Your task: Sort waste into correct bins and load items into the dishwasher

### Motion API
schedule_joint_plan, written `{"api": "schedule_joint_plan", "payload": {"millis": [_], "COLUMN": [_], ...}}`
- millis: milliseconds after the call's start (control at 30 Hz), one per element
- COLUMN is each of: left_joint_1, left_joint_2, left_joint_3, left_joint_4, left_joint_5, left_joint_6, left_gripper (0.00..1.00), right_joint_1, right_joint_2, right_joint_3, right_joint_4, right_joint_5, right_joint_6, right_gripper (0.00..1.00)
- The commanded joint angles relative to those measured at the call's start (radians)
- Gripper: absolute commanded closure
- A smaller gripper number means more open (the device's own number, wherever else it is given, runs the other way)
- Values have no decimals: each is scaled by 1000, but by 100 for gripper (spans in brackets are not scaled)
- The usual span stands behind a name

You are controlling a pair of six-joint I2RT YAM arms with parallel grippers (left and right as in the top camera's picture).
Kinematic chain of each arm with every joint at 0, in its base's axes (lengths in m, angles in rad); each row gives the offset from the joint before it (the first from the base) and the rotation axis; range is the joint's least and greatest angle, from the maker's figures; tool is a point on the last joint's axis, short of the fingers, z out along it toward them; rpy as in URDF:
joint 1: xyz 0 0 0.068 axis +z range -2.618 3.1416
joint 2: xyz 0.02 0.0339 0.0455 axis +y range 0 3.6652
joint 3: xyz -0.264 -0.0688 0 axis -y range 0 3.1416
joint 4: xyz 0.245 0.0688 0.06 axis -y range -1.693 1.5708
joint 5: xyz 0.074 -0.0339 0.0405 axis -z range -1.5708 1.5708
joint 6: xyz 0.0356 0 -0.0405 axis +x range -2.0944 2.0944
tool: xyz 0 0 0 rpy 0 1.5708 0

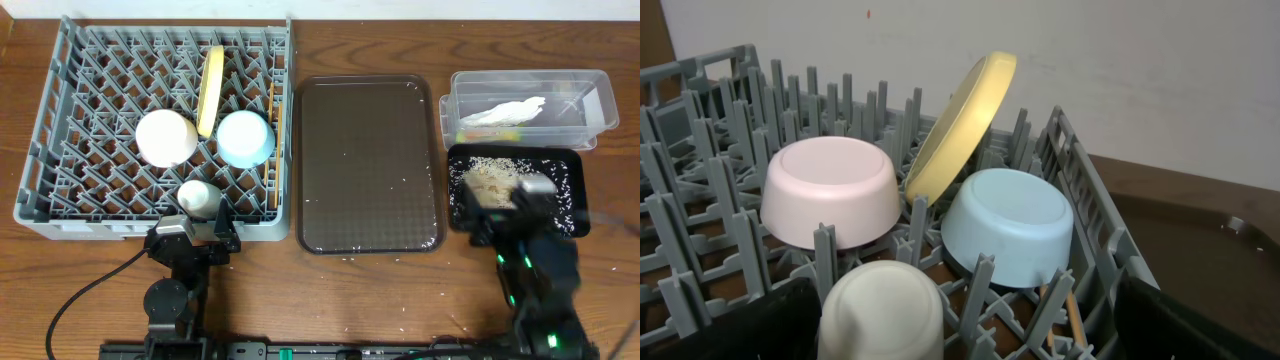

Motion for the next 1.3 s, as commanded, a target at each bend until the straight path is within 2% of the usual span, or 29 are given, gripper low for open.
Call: {"api": "schedule_joint_plan", "payload": {"millis": [0, 267, 500, 667, 933, 1267], "left_joint_1": [3, 3, 3, 3, 3, 3], "left_joint_2": [-4, -4, -5, -5, -4, -4], "left_joint_3": [-18, -18, -18, -18, -18, -18], "left_joint_4": [-39, -39, -39, -39, -39, -39], "left_joint_5": [-16, -16, -16, -16, -16, -16], "left_joint_6": [-2, -2, -2, -2, -2, -2], "left_gripper": [6, 6, 6, 6, 6, 6], "right_joint_1": [-61, -66, -75, -76, -76, -76], "right_joint_2": [-172, -410, -411, -411, -411, -408], "right_joint_3": [-87, -230, -330, -329, -328, -328], "right_joint_4": [-1, 9, 215, 215, 94, 96], "right_joint_5": [-40, -39, -37, -16, -18, -17], "right_joint_6": [-29, -29, -30, -37, -37, -37], "right_gripper": [1, 1, 1, 1, 1, 1]}}
